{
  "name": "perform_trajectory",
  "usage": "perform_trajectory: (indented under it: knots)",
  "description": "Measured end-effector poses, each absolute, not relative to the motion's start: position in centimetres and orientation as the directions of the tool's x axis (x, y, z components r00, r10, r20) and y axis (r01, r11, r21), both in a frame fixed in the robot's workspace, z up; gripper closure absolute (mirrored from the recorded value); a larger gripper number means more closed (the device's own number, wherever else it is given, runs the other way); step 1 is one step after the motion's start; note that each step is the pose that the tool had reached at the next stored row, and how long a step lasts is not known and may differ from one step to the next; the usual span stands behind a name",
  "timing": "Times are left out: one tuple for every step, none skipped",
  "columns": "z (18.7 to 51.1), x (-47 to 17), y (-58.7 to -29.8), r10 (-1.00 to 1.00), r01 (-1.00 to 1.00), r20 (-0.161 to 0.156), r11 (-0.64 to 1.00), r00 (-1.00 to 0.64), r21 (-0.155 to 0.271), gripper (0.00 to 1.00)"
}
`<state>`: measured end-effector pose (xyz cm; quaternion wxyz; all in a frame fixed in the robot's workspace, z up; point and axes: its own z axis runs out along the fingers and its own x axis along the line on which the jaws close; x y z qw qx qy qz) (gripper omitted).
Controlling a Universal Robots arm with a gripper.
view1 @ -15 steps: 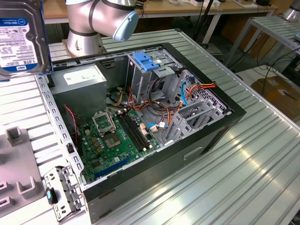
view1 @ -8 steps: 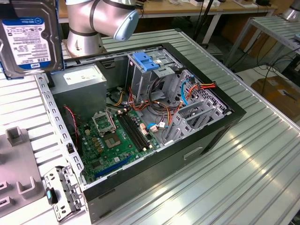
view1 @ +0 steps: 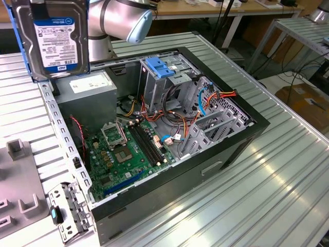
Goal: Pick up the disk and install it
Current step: 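Pick up the disk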
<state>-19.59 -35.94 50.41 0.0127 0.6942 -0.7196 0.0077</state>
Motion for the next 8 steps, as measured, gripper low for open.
perform_trajectory:
  knots:
    - [50.4,-19.2,-35.9,-0.999,-0.999,0.029,0.036,-0.036,0.007,0.63]
    - [50.4,-18.8,-35.9,-0.999,-0.999,0.029,0.036,-0.036,0.007,0.63]
    - [50.4,-18.4,-35.9,-0.999,-0.999,0.029,0.036,-0.036,0.007,0.63]
    - [50.4,-18.0,-35.9,-0.999,-0.999,0.029,0.036,-0.036,0.007,0.63]
    - [50.4,-17.5,-35.9,-0.999,-0.999,0.029,0.036,-0.036,0.007,0.63]
    - [50.4,-16.9,-35.9,-0.999,-0.999,0.029,0.036,-0.036,0.007,0.63]
    - [50.4,-16.3,-35.9,-0.999,-0.999,0.029,0.036,-0.036,0.007,0.63]
    - [50.4,-15.8,-35.9,-0.999,-0.999,0.029,0.036,-0.036,0.007,0.63]
